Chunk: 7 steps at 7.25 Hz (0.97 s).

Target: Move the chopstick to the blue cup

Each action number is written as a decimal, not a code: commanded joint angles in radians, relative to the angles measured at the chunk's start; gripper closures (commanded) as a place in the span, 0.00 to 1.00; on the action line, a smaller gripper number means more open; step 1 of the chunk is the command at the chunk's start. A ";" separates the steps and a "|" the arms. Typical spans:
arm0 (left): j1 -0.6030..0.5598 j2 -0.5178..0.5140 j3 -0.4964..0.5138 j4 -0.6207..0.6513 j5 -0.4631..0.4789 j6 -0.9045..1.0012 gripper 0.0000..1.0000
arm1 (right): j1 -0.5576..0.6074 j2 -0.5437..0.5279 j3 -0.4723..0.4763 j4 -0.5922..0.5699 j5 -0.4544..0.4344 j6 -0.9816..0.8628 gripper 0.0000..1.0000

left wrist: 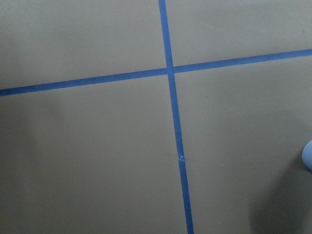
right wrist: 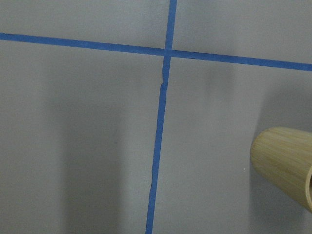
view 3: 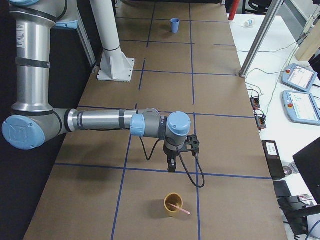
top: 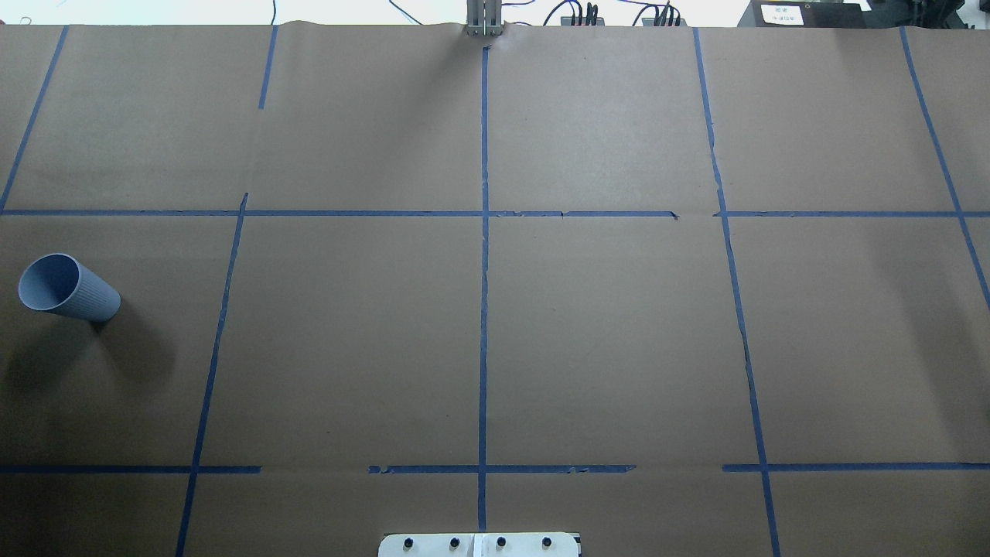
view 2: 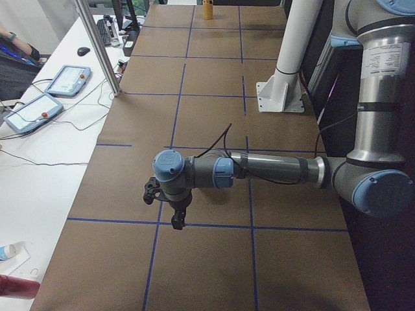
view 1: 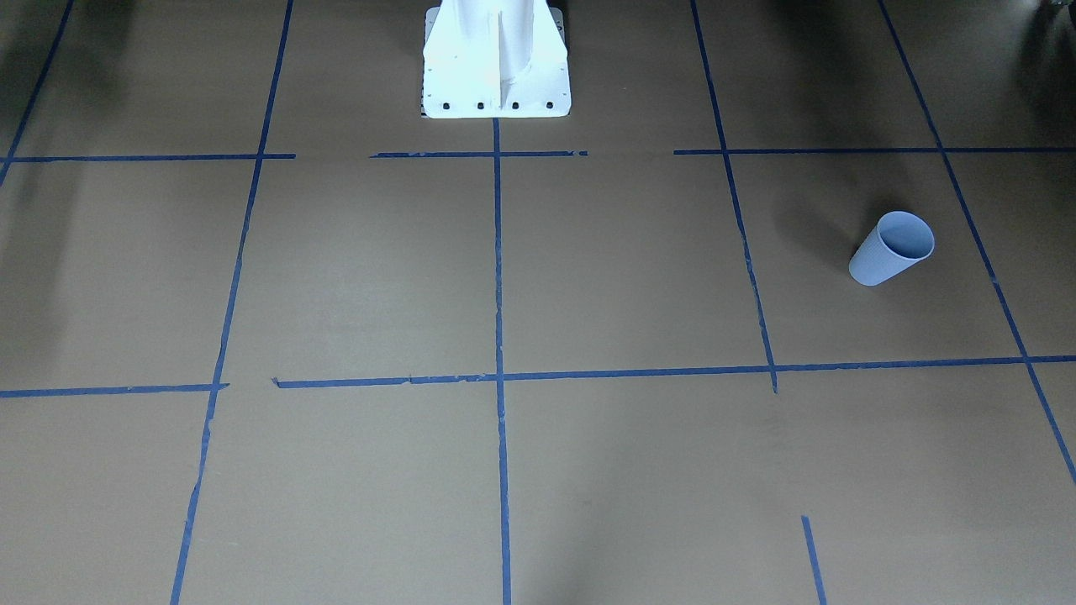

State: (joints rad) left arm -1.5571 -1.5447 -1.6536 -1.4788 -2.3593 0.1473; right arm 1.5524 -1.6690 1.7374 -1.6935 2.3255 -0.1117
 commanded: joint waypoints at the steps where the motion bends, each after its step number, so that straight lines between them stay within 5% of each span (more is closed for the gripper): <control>1: 0.002 0.000 0.000 -0.002 0.000 0.000 0.00 | 0.000 0.000 0.001 0.000 0.000 0.000 0.00; 4: 0.006 -0.017 -0.005 -0.011 0.000 -0.011 0.00 | -0.002 0.005 -0.001 0.000 0.000 0.000 0.00; 7: 0.014 -0.084 0.046 -0.217 -0.006 -0.012 0.00 | -0.006 0.008 0.001 0.000 0.000 0.000 0.00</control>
State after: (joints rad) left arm -1.5486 -1.5867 -1.6483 -1.6034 -2.3594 0.1382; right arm 1.5475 -1.6622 1.7366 -1.6935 2.3255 -0.1109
